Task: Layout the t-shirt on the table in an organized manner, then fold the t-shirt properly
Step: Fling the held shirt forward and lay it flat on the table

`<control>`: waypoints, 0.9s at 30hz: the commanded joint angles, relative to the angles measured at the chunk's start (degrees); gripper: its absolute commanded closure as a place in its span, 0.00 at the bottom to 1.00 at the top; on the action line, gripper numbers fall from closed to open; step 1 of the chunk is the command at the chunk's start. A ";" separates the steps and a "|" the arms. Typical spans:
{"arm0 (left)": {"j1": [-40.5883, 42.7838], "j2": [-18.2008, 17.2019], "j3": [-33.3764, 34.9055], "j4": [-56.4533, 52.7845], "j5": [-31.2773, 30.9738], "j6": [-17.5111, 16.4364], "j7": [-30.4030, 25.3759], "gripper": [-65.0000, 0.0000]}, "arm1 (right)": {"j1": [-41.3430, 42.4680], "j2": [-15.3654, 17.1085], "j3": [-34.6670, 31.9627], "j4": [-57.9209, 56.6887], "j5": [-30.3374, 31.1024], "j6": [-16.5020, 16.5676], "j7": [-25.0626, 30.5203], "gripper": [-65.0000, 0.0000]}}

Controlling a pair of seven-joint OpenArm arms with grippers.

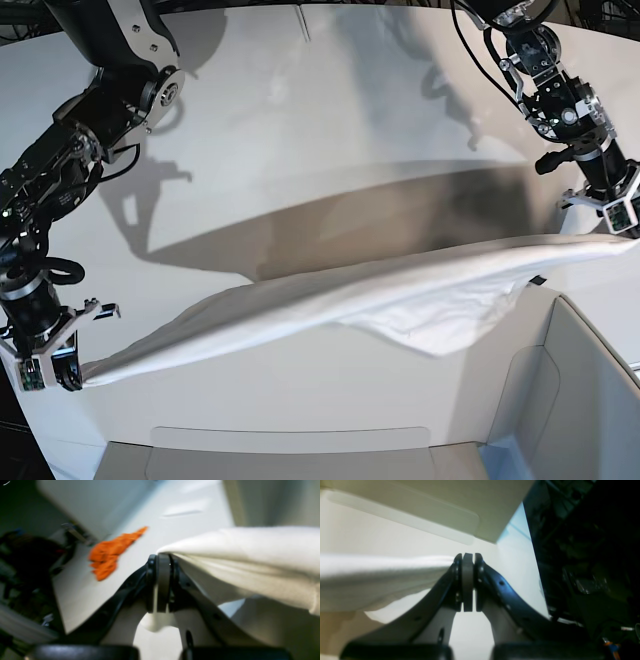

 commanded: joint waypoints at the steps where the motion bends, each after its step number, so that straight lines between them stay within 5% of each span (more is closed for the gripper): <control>1: -0.43 0.78 -1.02 1.06 0.35 0.57 -3.44 0.98 | -0.06 0.98 0.65 1.56 2.80 -0.21 2.79 1.00; 8: -1.40 7.55 -9.72 1.06 -2.46 0.57 -19.79 0.98 | -8.42 0.45 5.31 3.93 18.89 -0.21 11.32 1.00; 13: -1.05 8.08 -16.58 1.24 -11.96 0.93 -30.16 0.98 | -12.81 0.98 8.56 3.93 31.11 -0.65 16.33 1.00; 15: -1.40 8.08 -19.92 2.20 -15.47 0.93 -32.36 0.98 | -12.81 0.98 10.93 3.93 34.18 -1.27 16.33 1.00; 22: -5.18 7.29 -25.20 4.75 -18.55 0.93 -35.00 0.98 | -11.23 3.18 13.22 3.67 43.15 -11.64 16.33 1.00; 27: -7.82 7.55 -26.87 5.46 -18.55 0.93 -39.13 0.97 | -11.23 3.18 13.31 3.58 45.87 -13.05 16.42 1.00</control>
